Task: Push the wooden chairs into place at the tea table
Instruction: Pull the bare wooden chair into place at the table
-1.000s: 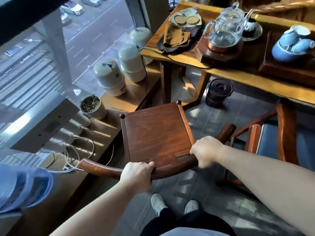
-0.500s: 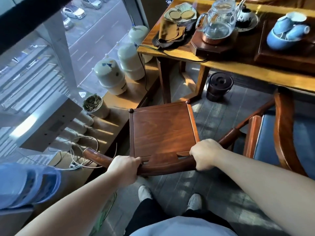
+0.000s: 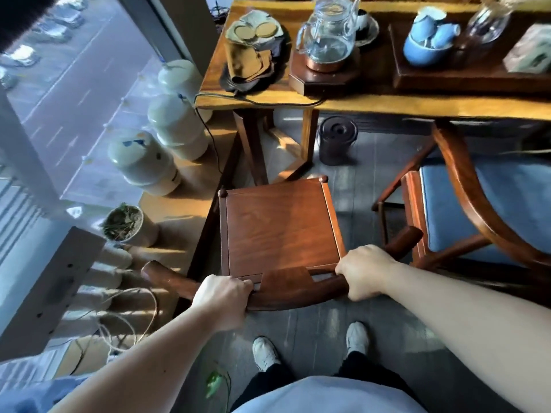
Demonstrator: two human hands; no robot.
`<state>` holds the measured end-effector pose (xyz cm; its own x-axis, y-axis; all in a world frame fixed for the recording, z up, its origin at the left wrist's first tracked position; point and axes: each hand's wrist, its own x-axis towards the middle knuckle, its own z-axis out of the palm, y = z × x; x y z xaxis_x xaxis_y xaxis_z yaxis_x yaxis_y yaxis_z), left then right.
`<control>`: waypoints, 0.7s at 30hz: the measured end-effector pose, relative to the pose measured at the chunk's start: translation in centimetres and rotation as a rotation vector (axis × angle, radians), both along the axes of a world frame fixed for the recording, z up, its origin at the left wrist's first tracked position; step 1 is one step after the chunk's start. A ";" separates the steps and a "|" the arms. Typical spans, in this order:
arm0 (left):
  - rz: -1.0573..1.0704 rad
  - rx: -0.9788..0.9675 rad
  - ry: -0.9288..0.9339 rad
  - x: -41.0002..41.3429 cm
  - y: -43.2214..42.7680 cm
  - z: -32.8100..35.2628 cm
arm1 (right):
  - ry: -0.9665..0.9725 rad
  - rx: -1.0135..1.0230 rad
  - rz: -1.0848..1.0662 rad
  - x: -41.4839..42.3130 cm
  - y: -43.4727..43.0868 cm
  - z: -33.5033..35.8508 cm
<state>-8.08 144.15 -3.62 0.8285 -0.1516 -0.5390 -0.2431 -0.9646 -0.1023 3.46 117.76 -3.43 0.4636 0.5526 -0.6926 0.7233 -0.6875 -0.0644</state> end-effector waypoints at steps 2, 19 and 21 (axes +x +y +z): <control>-0.056 -0.003 -0.002 0.9 0.5 0.0 | -0.008 -0.012 -0.047 -0.7 0.0 -0.2; -0.380 -0.060 -0.035 8.5 0.4 -0.7 | -0.070 0.008 -0.366 -2.2 -2.3 0.6; -0.387 -0.047 -0.027 9.4 0.7 -0.5 | -0.085 0.032 -0.373 -1.9 -2.2 0.0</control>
<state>1.30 144.87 -4.14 0.7189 -0.4796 -0.5032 -0.5878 -0.8058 -0.0717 1.60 115.53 -3.41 0.6922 0.3556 -0.6281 0.4276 -0.9031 -0.0401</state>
